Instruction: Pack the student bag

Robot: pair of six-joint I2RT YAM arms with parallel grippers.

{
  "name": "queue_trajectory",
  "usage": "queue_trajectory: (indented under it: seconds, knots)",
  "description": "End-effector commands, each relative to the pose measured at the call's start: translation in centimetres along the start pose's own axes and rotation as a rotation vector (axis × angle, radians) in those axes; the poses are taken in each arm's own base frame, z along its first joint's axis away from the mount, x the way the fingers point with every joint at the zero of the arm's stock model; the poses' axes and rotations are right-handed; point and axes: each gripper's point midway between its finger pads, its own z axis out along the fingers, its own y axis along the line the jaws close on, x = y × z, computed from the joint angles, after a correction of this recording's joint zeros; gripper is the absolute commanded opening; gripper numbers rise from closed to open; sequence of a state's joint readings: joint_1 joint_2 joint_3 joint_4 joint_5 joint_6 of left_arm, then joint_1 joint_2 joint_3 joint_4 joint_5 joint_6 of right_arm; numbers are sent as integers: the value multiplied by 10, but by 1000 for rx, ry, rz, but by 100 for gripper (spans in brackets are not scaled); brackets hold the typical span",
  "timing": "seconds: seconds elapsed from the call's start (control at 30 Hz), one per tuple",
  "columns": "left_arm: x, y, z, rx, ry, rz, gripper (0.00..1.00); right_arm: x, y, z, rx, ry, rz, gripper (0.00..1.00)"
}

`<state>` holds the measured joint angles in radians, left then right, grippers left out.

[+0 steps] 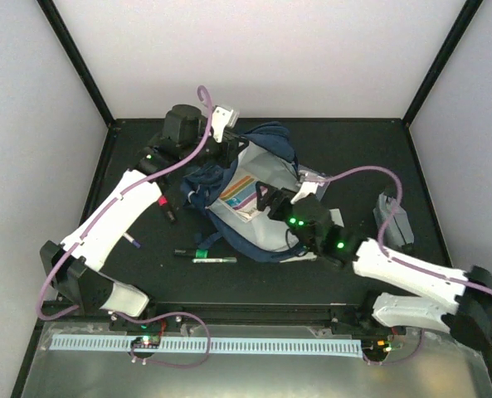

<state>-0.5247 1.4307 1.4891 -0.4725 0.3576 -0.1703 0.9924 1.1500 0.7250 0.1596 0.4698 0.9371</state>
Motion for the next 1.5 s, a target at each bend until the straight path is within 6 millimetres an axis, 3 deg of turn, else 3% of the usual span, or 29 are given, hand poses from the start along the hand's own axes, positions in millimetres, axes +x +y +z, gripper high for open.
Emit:
queue_trajectory:
  seconds: [0.0, 0.23, 0.3, 0.4, 0.57, 0.9, 1.13, 1.47]
  knots:
    - [-44, -19, -31, 22, -168, 123, 2, -15, -17, -30, 83, 85, -225, 95]
    - [-30, 2, -49, -130, -135, 251, 1, -25, -55, -55, 163, 215, -271, 96]
    - [-24, 14, -51, -193, -108, 284, 2, -24, -70, -55, 186, 276, -260, 95]
    - [-27, 19, -70, -266, -121, 323, 2, -25, -90, -53, 209, 333, -254, 96]
    - [-21, 20, -75, -278, -117, 346, 1, -20, -124, -43, 297, 494, -255, 100]
    - [-4, 10, -70, -193, -110, 317, 2, -24, -214, -26, 422, 570, -72, 100]
    - [17, -4, -58, -72, -73, 274, 1, -5, -265, -42, 580, 616, -15, 100]
    - [66, -1, -38, -2, 76, 211, 1, 8, -299, -72, 777, 548, 78, 100]
